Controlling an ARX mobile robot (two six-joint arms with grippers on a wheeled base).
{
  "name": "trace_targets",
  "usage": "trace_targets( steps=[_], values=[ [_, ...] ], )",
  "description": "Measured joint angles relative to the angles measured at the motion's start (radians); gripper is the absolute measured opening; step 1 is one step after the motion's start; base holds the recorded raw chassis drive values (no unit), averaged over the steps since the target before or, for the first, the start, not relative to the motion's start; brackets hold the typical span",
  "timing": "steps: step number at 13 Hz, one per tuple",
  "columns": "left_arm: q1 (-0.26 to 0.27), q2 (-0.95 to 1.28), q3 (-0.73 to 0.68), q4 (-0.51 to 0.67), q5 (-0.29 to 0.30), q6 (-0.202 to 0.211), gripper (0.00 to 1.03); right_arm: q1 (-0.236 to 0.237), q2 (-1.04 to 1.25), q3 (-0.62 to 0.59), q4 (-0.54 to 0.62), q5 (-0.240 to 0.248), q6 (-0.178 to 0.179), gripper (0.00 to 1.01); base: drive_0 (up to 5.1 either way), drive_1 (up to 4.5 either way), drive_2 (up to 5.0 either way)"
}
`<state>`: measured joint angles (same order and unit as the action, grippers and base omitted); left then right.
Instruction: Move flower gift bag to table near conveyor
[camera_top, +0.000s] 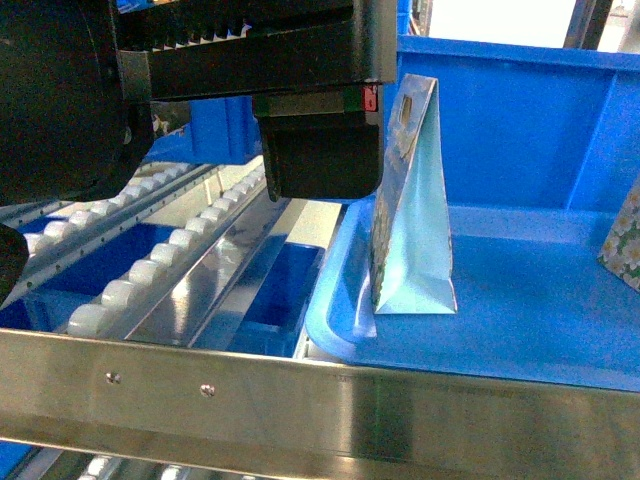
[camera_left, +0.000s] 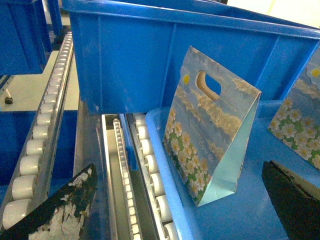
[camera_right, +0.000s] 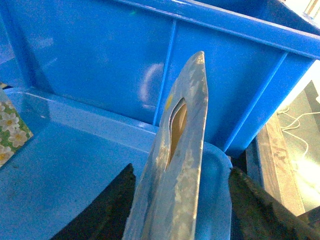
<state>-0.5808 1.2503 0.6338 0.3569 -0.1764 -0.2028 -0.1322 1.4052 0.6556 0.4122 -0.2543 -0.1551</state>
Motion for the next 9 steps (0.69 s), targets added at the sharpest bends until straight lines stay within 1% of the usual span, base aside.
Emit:
trace_targets(
  steps=[2, 3, 4, 6, 7, 9],
  values=[
    [0.000, 0.000, 0.000, 0.000, 0.000, 0.000, 0.98, 0.000, 0.000, 0.000, 0.000, 0.000, 0.000, 0.24, 0.0, 0.00, 0.0],
    [0.000, 0.000, 0.000, 0.000, 0.000, 0.000, 0.98, 0.000, 0.000, 0.000, 0.000, 0.000, 0.000, 0.12, 0.0, 0.00, 0.0],
    [0.000, 0.000, 0.000, 0.000, 0.000, 0.000, 0.98, 0.000, 0.000, 0.000, 0.000, 0.000, -0.001, 0.01, 0.0, 0.00, 0.0],
    [0.000, 0.000, 0.000, 0.000, 0.000, 0.000, 0.98, 0.000, 0.000, 0.000, 0.000, -0.002, -0.002, 0.02, 0.0, 0.00, 0.0],
    [0.000, 0.000, 0.000, 0.000, 0.000, 0.000, 0.98, -0.006, -0.020, -0.002, -0.016, -0.024, 0.003, 0.02, 0.0, 0.00, 0.0],
    [0.000, 0.000, 0.000, 0.000, 0.000, 0.000, 0.98, -0.033, -0.109, -0.005, -0.055, -0.083, 0.021, 0.02, 0.0, 0.00, 0.0]
  ],
)
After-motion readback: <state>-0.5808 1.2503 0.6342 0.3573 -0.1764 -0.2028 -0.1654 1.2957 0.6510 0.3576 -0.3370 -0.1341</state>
